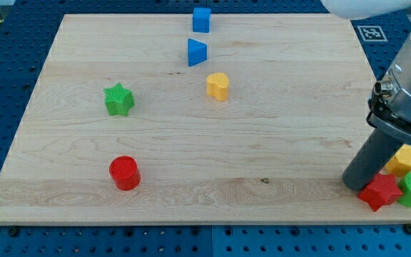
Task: Slide the yellow heart to the left of the yellow hexagon
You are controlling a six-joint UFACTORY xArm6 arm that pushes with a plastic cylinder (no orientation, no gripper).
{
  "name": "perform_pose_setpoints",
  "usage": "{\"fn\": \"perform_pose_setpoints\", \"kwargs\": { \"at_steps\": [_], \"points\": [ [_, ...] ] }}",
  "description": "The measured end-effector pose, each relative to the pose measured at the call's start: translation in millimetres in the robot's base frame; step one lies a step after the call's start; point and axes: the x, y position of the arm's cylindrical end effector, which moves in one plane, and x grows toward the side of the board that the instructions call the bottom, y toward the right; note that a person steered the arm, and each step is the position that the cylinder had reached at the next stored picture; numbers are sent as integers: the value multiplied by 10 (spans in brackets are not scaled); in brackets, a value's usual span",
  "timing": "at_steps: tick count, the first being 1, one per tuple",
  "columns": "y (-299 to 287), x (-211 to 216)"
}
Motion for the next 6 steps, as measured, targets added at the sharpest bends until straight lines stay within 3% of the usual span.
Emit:
{"fn": "perform_pose_setpoints", "kwargs": {
  "at_steps": [2, 4, 6],
  "points": [
    [66, -16],
    [-674, -637],
    [-1397, -922]
  ]
}}
